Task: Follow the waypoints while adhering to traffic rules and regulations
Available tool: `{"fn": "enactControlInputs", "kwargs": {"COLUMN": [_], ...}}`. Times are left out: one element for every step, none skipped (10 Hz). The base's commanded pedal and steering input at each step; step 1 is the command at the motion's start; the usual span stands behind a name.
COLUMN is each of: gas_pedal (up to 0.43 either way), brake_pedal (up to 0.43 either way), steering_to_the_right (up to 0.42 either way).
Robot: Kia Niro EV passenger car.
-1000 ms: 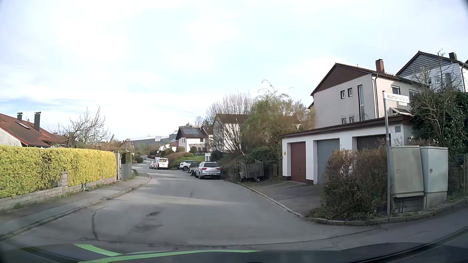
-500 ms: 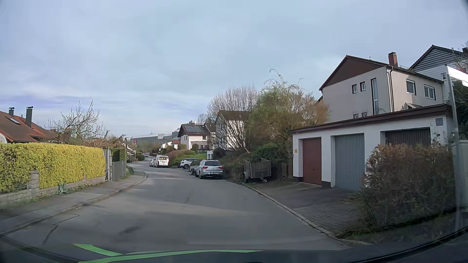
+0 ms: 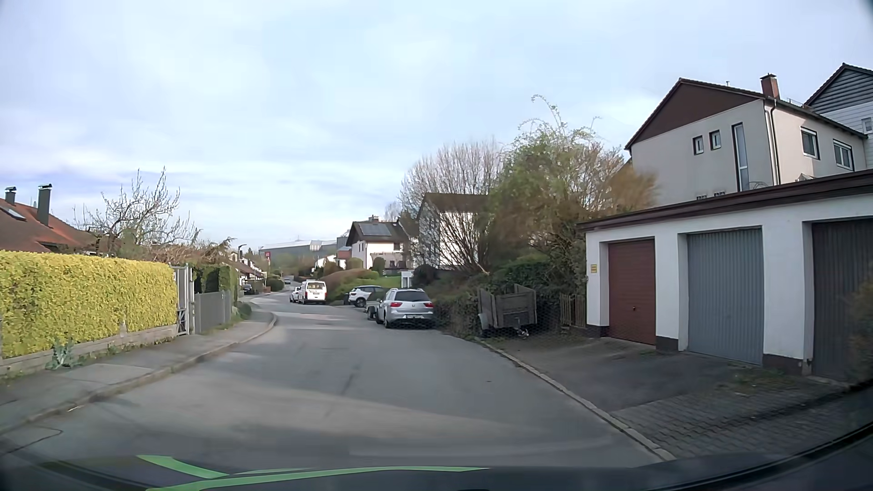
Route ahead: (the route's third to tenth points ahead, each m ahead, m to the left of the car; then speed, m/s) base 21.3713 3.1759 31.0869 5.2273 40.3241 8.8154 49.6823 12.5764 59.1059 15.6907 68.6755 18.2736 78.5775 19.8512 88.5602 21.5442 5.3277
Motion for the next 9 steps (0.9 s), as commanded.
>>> {"fn": "enactControlInputs", "kwargs": {"gas_pedal": [0.197, 0.197, 0.197, 0.197, 0.197, 0.197, 0.197, 0.197, 0.197], "brake_pedal": [0.000, 0.000, 0.000, 0.000, 0.000, 0.000, 0.000, 0.000, 0.000], "steering_to_the_right": [-0.091, -0.092, -0.092, -0.093, -0.095, -0.096, -0.096, -0.095, -0.093]}}
